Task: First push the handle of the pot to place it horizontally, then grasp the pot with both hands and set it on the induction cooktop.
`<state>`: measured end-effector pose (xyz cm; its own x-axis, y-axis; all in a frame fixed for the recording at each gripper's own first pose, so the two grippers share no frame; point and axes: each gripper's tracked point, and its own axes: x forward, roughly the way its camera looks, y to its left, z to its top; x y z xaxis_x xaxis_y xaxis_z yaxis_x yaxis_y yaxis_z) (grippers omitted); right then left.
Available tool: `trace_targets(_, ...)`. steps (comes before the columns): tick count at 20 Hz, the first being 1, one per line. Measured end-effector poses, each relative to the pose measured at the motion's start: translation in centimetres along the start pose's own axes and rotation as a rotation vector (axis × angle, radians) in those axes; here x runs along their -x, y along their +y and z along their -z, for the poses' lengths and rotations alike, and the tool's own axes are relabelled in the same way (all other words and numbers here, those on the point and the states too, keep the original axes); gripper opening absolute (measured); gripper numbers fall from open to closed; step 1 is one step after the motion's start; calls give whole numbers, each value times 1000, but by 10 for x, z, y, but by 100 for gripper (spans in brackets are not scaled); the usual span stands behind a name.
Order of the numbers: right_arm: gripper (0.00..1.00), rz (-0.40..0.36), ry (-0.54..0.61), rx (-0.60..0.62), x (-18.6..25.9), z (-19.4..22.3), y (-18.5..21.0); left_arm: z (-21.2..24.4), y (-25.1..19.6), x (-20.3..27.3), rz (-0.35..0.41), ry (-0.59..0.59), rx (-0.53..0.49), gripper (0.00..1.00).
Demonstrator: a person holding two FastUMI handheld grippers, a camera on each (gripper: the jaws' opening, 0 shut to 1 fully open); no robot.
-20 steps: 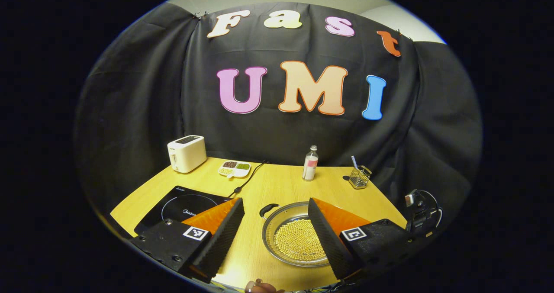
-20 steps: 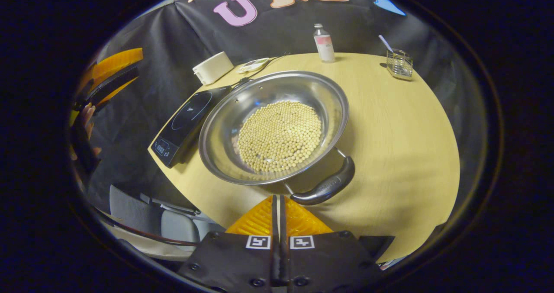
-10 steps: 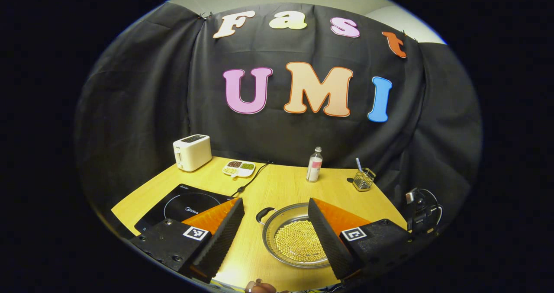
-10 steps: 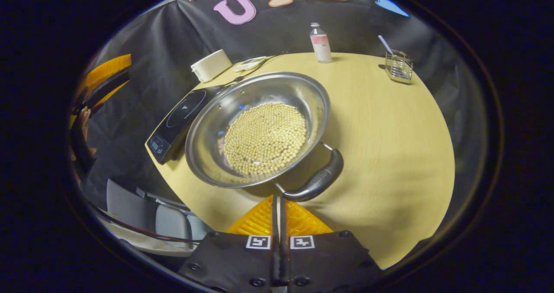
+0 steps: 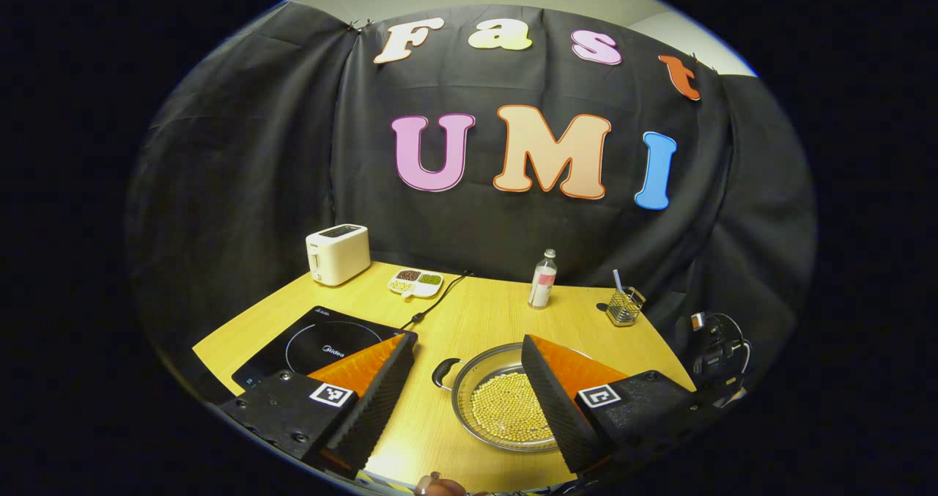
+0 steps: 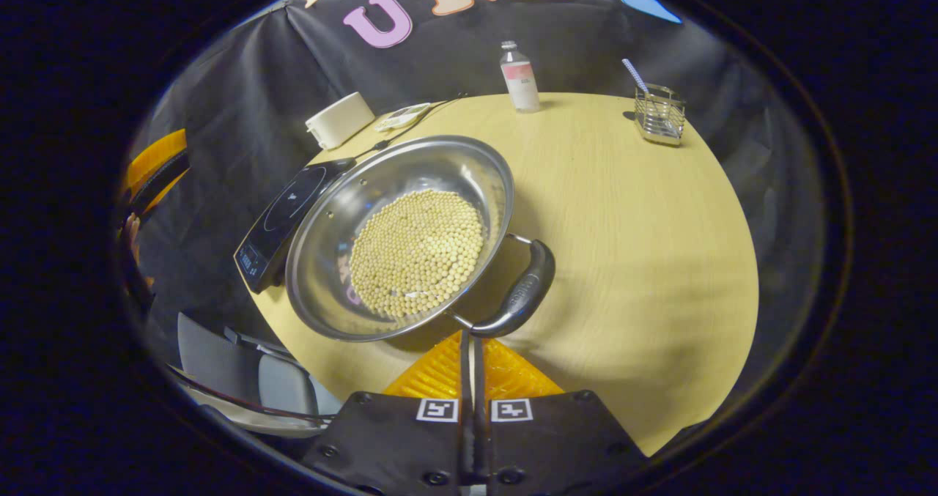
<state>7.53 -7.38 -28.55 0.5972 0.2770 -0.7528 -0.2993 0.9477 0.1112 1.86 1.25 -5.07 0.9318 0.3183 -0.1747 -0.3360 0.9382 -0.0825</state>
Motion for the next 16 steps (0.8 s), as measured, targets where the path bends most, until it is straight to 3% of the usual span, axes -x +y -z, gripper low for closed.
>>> trace_targets(16,2,32,-18,-3,-12,-22,-21,9,15,9,-55,22,19,96)
